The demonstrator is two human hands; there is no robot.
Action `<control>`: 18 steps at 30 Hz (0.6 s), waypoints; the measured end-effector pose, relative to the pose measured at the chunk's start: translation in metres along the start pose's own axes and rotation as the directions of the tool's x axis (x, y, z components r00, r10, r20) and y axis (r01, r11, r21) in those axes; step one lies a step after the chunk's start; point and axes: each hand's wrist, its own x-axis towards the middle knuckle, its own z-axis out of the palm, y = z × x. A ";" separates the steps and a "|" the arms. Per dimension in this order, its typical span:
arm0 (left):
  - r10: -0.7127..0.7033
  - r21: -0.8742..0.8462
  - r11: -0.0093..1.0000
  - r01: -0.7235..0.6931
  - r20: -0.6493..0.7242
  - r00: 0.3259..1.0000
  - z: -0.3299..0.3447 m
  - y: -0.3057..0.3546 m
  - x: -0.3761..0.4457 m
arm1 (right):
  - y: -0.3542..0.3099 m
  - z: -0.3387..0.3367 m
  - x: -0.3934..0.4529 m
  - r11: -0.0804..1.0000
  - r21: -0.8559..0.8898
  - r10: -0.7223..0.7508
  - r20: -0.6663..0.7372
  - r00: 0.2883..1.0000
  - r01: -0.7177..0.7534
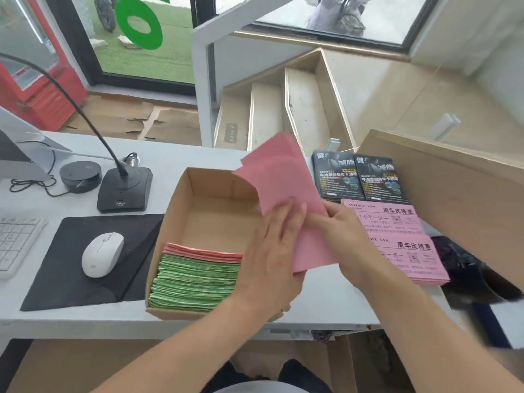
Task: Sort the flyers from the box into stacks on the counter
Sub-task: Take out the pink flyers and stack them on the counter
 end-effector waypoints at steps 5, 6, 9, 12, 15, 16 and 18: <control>-0.029 -0.384 0.923 0.027 0.001 1.000 0.024 0.030 0.013 | 0.025 -0.069 -0.012 0.991 0.133 0.000 -0.117 0.993 0.016; -0.070 -0.532 0.841 0.100 0.077 0.995 0.026 0.039 0.016 | 0.036 -0.085 -0.013 0.995 0.096 -0.006 -0.134 0.991 0.019; -0.123 -0.744 0.588 0.318 0.306 0.944 0.031 0.067 0.021 | 0.072 -0.137 -0.021 0.999 0.023 0.028 -0.114 0.993 -0.026; -0.116 -0.732 0.481 0.483 0.493 0.862 0.043 0.082 0.018 | 0.110 -0.184 -0.035 0.990 0.143 -0.012 0.078 0.997 0.001; -0.158 -0.666 0.428 0.612 0.611 0.776 0.066 0.087 0.010 | 0.135 -0.212 -0.048 0.961 0.261 0.078 0.047 0.996 -0.087; -0.215 -0.640 0.401 0.656 0.630 0.746 0.074 0.089 0.008 | 0.142 -0.217 -0.049 0.953 0.280 0.121 0.001 0.993 -0.117; -0.373 -0.575 0.355 0.737 0.636 0.676 0.092 0.090 0.002 | 0.152 -0.218 -0.050 0.959 0.242 0.174 -0.095 0.980 -0.147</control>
